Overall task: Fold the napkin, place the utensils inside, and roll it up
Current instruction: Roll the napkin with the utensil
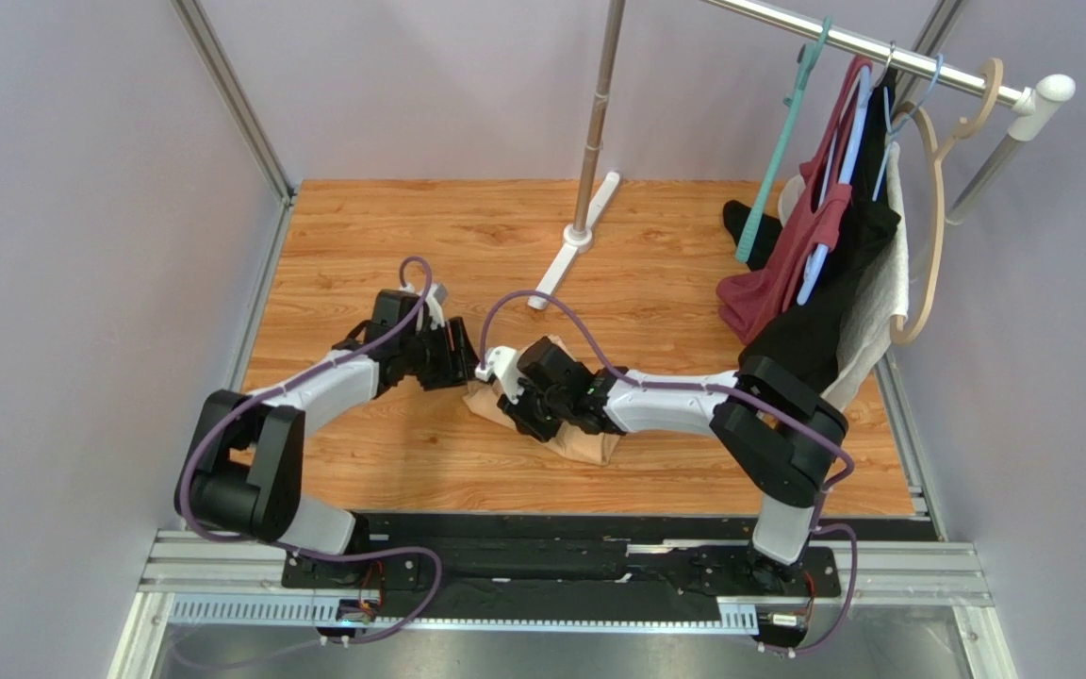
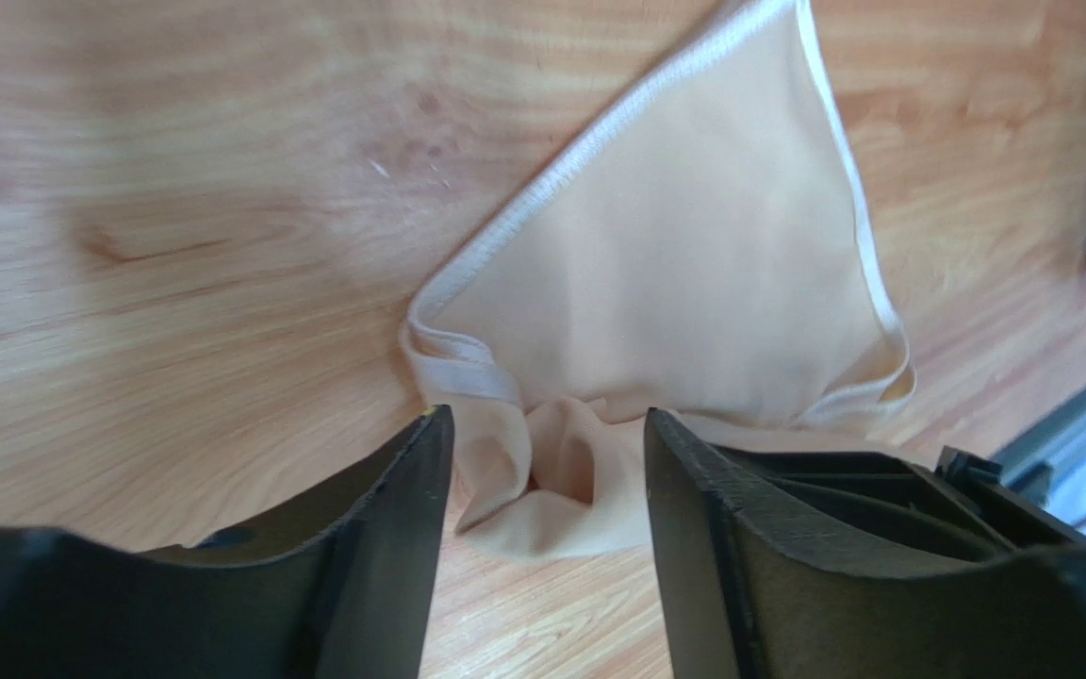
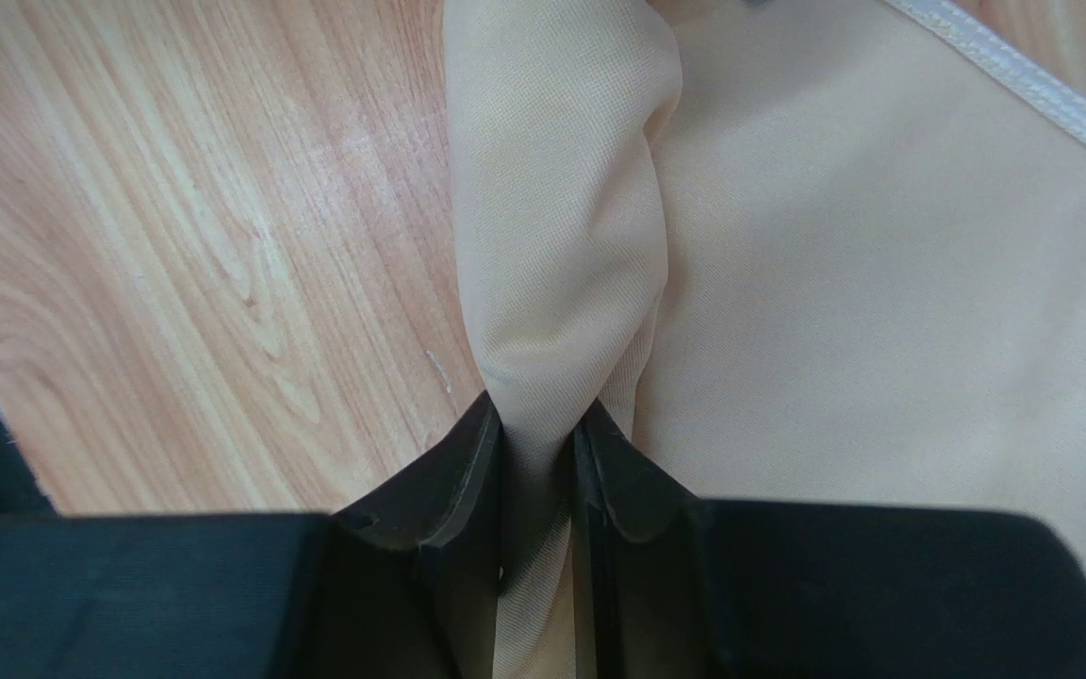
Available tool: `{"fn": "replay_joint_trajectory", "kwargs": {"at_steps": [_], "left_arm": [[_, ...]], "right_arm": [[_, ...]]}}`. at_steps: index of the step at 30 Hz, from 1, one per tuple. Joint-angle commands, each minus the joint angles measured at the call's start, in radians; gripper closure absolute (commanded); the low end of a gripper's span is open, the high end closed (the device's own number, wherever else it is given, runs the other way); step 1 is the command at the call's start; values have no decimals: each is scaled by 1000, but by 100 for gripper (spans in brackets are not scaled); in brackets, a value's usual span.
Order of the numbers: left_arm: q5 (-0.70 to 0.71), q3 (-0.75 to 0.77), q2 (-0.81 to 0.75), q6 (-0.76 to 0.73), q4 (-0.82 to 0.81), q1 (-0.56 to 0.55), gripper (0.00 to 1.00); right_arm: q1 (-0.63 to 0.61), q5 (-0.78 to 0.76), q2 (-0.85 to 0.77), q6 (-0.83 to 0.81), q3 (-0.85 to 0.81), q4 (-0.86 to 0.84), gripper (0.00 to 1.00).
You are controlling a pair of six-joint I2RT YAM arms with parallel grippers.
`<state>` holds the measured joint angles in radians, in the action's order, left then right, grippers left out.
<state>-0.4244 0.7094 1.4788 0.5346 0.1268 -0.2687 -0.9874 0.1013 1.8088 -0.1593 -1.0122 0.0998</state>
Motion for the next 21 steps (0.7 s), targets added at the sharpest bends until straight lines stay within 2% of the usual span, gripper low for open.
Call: {"fn": "replay_joint_trajectory", "kwargs": {"at_steps": [1,6,12,21], "left_arm": [[182,33,-127,-13,45,3,38],[211,-89,-245,5,-34,3,37],[93,-220,-344,-7,-183,3,37],[9,-243,-240,10,-315,2,36]], "right_arm": [[58,222,14,208,40,187,82],[137,411,58,268,12,172,82],[216,630,159,320,-63,173,85],[294,814,273,353,-120,134,86]]}}
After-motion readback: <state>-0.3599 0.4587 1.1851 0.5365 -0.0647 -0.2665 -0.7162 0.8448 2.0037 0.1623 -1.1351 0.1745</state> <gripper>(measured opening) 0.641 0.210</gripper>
